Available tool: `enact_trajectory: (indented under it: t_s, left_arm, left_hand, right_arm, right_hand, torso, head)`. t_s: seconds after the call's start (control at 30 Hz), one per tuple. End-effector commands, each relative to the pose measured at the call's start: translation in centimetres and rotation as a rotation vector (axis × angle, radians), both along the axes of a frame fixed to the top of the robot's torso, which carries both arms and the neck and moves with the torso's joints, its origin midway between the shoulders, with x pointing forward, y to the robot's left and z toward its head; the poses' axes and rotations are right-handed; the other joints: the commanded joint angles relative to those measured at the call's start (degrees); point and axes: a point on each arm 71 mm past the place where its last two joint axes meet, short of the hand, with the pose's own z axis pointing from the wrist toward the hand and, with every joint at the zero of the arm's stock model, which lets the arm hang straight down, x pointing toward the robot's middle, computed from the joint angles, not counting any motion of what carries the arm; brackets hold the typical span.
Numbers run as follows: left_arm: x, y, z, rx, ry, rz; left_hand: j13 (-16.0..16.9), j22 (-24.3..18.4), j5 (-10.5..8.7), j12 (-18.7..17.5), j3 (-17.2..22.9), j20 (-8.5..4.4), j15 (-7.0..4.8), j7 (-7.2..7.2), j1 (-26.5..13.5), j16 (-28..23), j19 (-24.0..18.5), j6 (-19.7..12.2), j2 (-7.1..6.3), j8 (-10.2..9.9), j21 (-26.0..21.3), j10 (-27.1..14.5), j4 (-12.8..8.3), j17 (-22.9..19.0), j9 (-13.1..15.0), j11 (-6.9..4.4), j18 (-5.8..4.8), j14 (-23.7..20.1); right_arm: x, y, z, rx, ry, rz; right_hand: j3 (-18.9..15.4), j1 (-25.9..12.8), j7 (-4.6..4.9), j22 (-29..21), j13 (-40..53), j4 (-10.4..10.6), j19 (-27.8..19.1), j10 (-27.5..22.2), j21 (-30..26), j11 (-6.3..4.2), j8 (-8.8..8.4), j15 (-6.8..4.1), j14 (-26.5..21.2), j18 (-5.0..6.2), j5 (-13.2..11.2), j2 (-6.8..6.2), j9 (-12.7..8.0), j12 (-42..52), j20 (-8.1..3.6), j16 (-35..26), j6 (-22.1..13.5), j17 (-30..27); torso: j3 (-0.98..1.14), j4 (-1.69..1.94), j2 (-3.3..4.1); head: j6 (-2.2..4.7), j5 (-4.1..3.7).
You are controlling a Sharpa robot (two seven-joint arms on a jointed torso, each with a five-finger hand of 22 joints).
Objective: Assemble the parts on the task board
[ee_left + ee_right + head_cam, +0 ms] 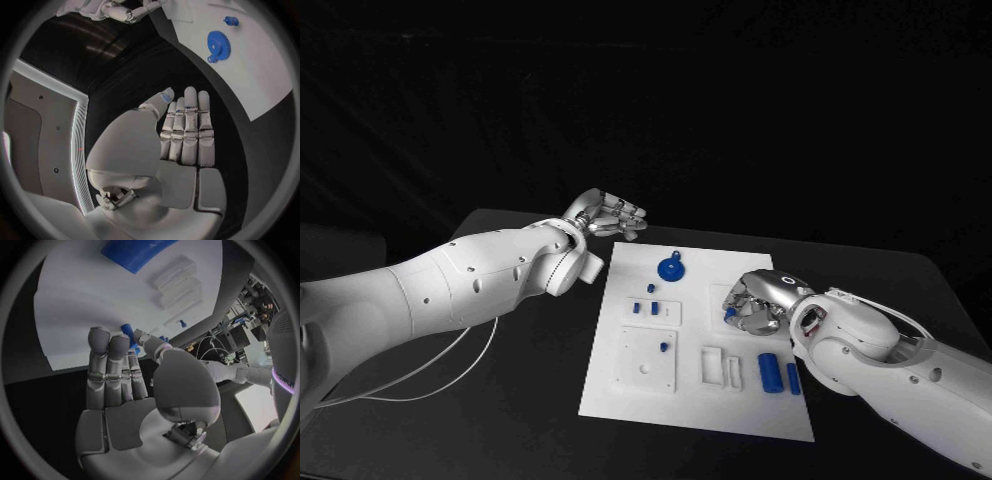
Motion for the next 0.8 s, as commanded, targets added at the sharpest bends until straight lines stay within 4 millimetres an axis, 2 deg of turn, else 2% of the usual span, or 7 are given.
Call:
enact_trajectory:
  t_s: [0.03,0.07,0.13,0.23,0.27,0.4,0.8]
  left_arm:
    - [-0.1,-0.1,-0.1,-0.008,0.003,-0.006]
    - [-0.1,-0.1,-0.1,-0.008,0.003,-0.006]
    - [-0.1,-0.1,-0.1,-0.008,0.003,-0.005]
    - [-0.1,-0.1,-0.1,-0.008,0.003,-0.005]
    - [-0.1,-0.1,-0.1,-0.008,0.003,-0.005]
    - [-0.1,0.0,-0.1,-0.008,0.004,-0.005]
    - [0.1,0.2,-0.1,-0.004,0.002,0.002]
  left_hand:
    - [0.0,-0.1,-0.22,0.3,-0.1,0.06,0.18,0.00,0.1,-0.3,0.2,-0.2,0.43,-0.1,-0.1,-0.3,0.2,0.0,0.0,0.02,-0.60,0.0]
    - [0.0,-0.1,-0.22,0.3,-0.1,0.06,0.18,0.00,0.1,-0.3,0.2,-0.2,0.43,-0.1,-0.1,-0.3,0.2,0.0,0.0,0.02,-0.60,0.0]
    - [0.0,-0.1,-0.22,0.3,-0.1,0.06,0.18,0.00,0.1,-0.3,0.2,-0.2,0.43,-0.1,-0.1,-0.3,0.2,0.0,0.0,0.02,-0.60,0.0]
    - [0.0,-0.1,-0.22,0.3,-0.1,0.06,0.18,0.00,0.1,-0.3,0.2,-0.2,0.43,-0.1,-0.1,-0.3,0.2,0.0,0.0,0.02,-0.60,0.0]
    - [0.0,-0.1,-0.22,0.3,-0.1,0.06,0.18,0.00,0.1,-0.3,0.2,-0.2,0.43,-0.1,-0.1,-0.3,0.2,0.0,0.0,0.02,-0.60,0.0]
    - [0.0,-0.1,-0.22,0.3,-0.1,0.06,0.18,0.00,0.1,-0.3,0.2,-0.2,0.43,-0.1,-0.1,-0.3,0.2,0.0,0.0,0.02,-0.60,0.0]
    - [0.0,-0.2,-0.19,0.3,0.0,0.05,0.17,-0.01,0.1,-0.3,0.2,-0.1,0.44,-0.1,-0.1,-0.3,0.2,0.1,0.0,0.02,-0.59,0.0]
  right_arm:
    - [-0.1,0.1,-0.4,-0.028,0.003,0.000]
    - [-0.1,0.1,-0.4,-0.029,0.001,-0.001]
    - [-0.1,0.1,-0.4,-0.028,-0.004,-0.005]
    - [-0.1,0.1,-0.2,-0.018,-0.019,-0.013]
    - [-0.1,0.1,-0.2,-0.014,-0.025,-0.016]
    - [-0.2,0.2,0.0,0.015,-0.037,-0.026]
    - [-0.5,0.2,1.5,0.161,-0.010,-0.055]
  right_hand:
    - [-0.1,-0.1,0.09,0.1,0.1,-0.1,2.4,0.7,0.5,-0.10,-0.05,-0.41,-0.1,-0.61,0.8,0.49,0.1,-0.1,-0.46,0.3,0.9,0.0]
    - [0.1,-0.1,0.13,0.1,0.1,-0.2,2.4,0.8,0.5,-0.12,-0.07,-0.43,-0.1,-0.63,1.5,0.54,0.1,-0.1,-0.49,0.3,1.2,0.1]
    - [1.6,0.1,0.26,0.2,0.1,-0.7,2.4,1.3,0.6,-0.15,-0.05,-0.51,-0.3,-0.67,7.8,0.55,0.1,0.0,-0.59,0.3,1.9,0.1]
    - [4.3,-0.2,0.13,0.6,0.2,-1.6,2.3,2.2,1.0,-0.28,-0.01,-0.70,-0.4,-0.71,12.8,0.32,0.2,0.2,-0.75,0.4,2.7,0.2]
    - [5.2,-0.5,-0.01,0.8,0.2,-1.9,2.3,2.6,1.2,-0.41,-0.04,-0.83,-0.5,-0.72,13.8,0.27,0.3,0.3,-0.88,0.4,3.2,0.2]
    - [7.5,-1.4,-0.58,1.8,0.4,-3.4,2.2,4.4,2.2,-0.95,-0.05,-1.33,-0.4,-1.04,14.0,0.50,0.7,0.6,-1.40,0.5,5.1,0.3]
    - [7.6,-1.7,-0.77,2.7,0.4,-4.0,2.2,5.1,2.4,-1.18,-0.07,-1.56,-0.3,-1.17,11.7,1.27,0.9,0.5,-1.66,0.4,5.7,0.2]
  torso:
    - [-0.02,0.01,0.01]
    - [-0.02,0.02,0.02]
    - [-0.01,0.00,0.02]
    - [0.00,0.00,0.00]
    - [0.01,0.02,0.00]
    - [0.01,0.01,0.01]
    - [0.01,-0.01,-0.03]
  head:
    - [-0.19,0.05]
    - [-0.24,0.06]
    - [-0.26,0.07]
    - [-0.28,0.08]
    - [-0.35,0.08]
    - [-0.36,0.07]
    - [-0.32,0.37]
